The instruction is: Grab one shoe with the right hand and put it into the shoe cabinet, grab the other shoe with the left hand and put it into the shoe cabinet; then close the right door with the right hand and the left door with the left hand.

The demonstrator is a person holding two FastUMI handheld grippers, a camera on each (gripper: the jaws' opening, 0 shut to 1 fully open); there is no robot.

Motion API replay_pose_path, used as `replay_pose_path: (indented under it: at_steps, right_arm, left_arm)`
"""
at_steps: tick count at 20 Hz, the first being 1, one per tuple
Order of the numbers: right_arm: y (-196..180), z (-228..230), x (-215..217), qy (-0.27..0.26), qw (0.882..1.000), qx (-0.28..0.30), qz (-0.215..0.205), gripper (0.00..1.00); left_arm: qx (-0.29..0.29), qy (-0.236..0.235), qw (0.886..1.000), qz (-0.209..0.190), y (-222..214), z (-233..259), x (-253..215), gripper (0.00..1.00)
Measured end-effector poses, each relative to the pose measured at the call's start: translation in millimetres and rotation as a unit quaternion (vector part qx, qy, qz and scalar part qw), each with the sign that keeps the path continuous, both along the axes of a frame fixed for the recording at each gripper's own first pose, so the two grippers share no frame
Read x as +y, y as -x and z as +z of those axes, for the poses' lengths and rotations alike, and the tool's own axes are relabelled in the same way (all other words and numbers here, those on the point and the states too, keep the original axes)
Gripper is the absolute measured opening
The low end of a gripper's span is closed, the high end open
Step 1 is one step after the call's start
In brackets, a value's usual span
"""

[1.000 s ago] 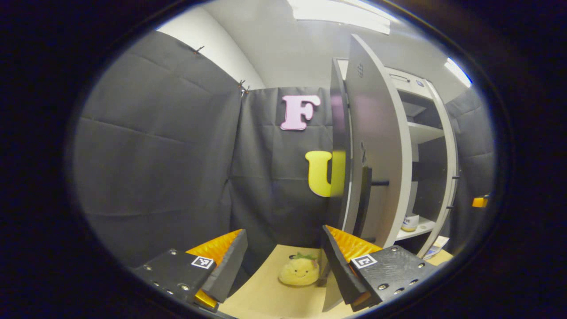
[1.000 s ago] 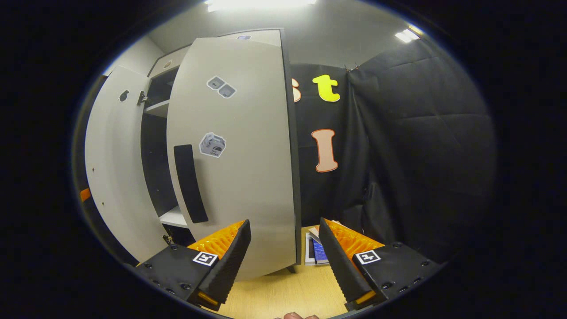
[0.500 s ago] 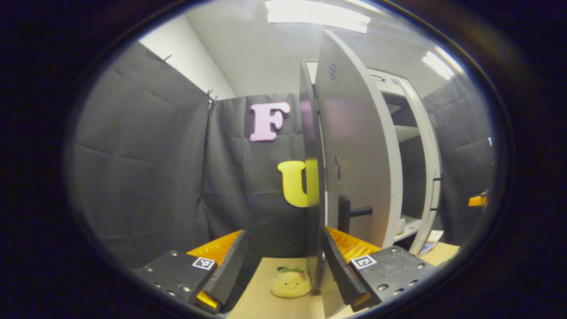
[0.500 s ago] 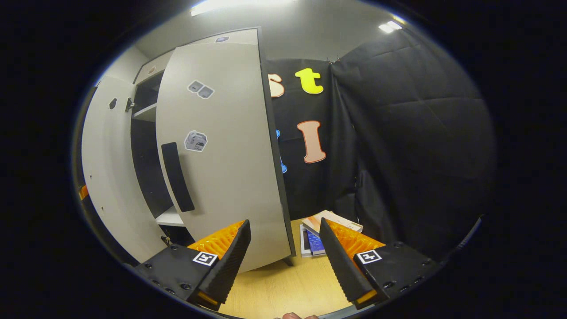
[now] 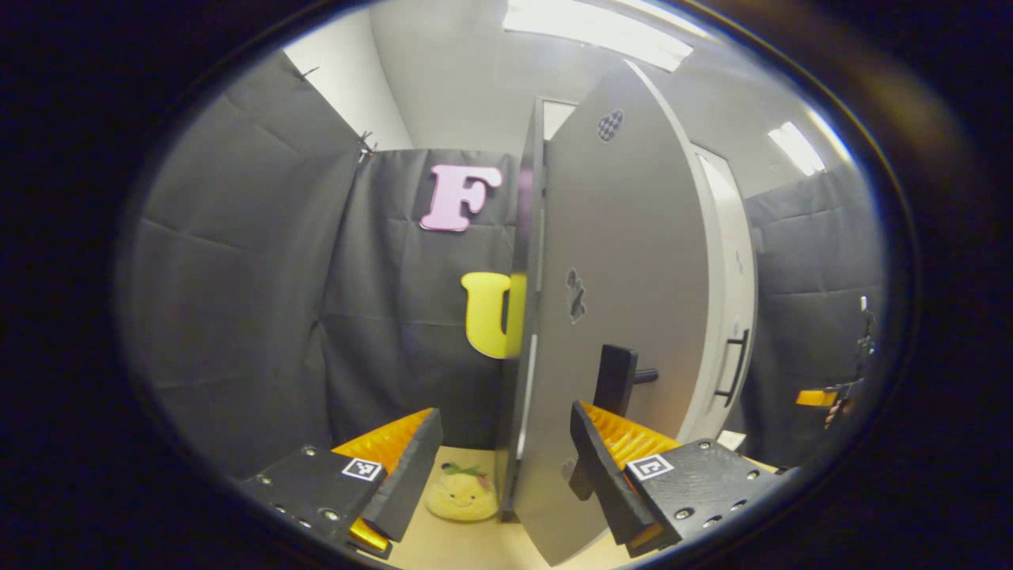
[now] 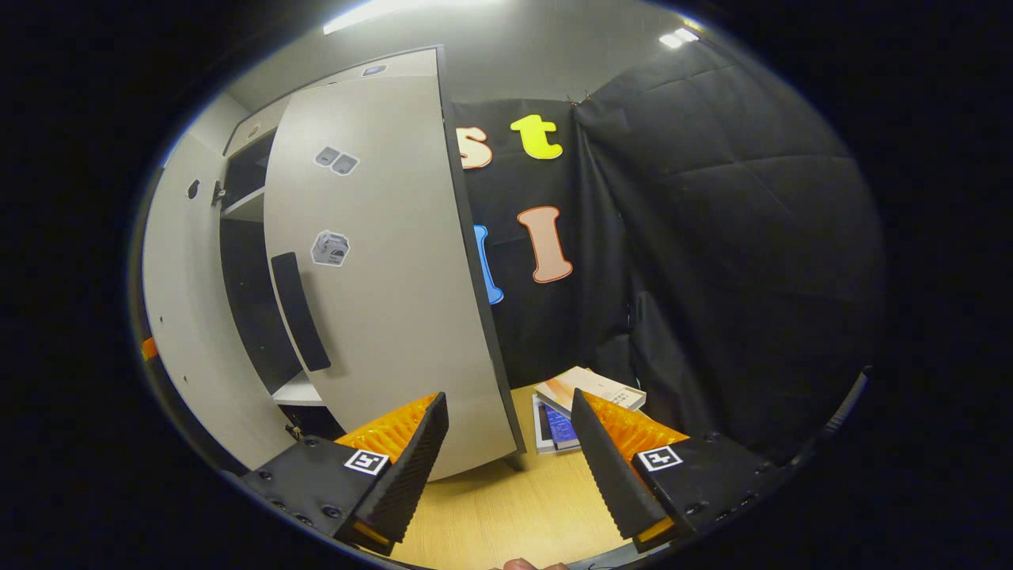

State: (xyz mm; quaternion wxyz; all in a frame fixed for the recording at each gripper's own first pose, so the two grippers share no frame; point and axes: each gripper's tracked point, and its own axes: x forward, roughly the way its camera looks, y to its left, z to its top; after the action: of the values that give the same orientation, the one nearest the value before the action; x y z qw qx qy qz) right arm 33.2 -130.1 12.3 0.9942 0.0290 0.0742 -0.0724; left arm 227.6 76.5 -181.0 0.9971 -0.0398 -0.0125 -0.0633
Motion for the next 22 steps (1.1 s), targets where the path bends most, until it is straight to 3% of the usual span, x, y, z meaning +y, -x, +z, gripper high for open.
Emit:
replay_pose_path:
  at_steps: [3,8,12,16,22]
  right_arm:
    - [5.5,2.4,-7.5,-0.007,1.000,-0.004,-0.003,0.98]
    - [28.9,2.2,-47.8,0.028,0.999,0.006,-0.045,0.98]
    - [40.5,10.1,-73.7,0.019,0.998,0.010,-0.061,0.98]
    - [52.7,12.9,-106.3,0.010,0.997,0.014,-0.076,0.98]
    - [43.9,-3.4,-133.9,-0.018,0.998,0.029,-0.061,0.98]
  left_arm:
    - [-0.010,0.007,1.000,0.001,-4.4,1.9,-36.5,0.94]
    - [-0.001,-0.017,1.000,0.004,-19.1,-2.9,-105.9,0.94]
    - [0.014,-0.038,0.999,0.002,-37.2,-17.8,-163.4,0.94]
    - [0.009,-0.079,0.996,0.033,-40.0,-11.9,-168.6,0.94]
    - [0.022,-0.055,0.997,0.045,-12.3,-17.3,-177.0,0.94]
